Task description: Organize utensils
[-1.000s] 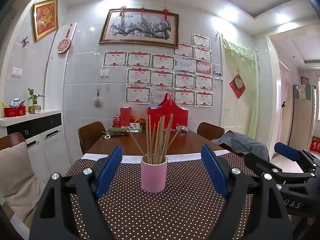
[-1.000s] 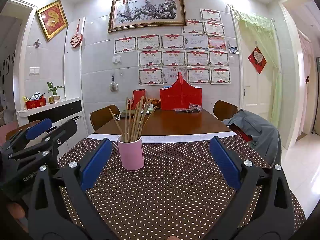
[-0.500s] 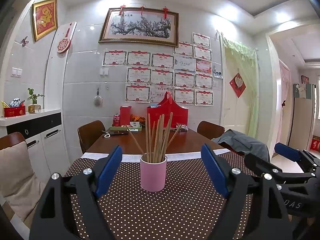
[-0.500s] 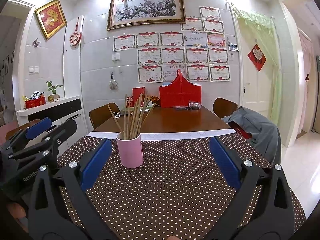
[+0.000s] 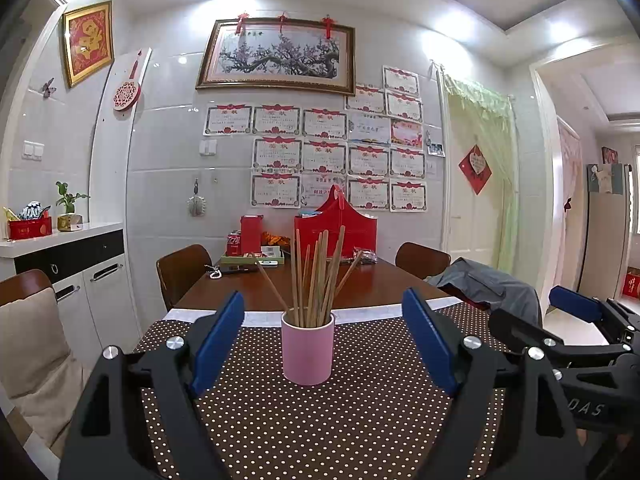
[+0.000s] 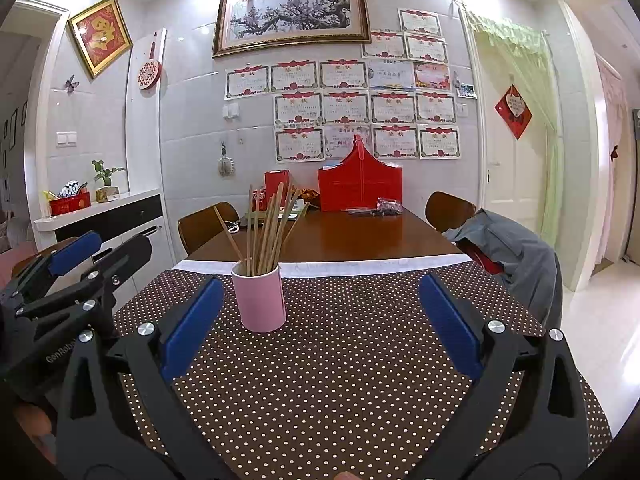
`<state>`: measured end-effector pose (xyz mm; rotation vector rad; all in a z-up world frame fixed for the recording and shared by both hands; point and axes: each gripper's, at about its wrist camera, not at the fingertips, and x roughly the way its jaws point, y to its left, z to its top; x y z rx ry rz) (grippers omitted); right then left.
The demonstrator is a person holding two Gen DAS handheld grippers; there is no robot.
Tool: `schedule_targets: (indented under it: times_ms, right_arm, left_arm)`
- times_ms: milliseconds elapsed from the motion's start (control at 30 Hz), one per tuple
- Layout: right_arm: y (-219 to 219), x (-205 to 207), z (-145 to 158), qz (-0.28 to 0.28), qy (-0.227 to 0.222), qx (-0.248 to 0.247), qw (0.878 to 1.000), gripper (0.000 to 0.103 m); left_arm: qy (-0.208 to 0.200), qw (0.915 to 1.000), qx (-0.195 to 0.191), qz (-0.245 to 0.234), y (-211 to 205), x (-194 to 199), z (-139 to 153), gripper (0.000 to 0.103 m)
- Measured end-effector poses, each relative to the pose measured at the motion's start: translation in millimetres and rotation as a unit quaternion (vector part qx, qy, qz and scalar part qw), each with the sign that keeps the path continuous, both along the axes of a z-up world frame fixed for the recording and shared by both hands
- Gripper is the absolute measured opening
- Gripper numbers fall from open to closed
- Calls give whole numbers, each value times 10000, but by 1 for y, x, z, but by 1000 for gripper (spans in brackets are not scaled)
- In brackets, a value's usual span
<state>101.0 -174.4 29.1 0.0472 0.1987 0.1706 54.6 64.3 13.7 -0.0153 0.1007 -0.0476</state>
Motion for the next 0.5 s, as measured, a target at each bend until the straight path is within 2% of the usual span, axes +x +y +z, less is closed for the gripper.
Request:
schedule_targets:
  times_ms: [500]
  right_arm:
    - [-2,0,-2,-3,19,-1,10000,96]
  left_arm:
    - [5,10000,-6,-5,-1,0,-1,80]
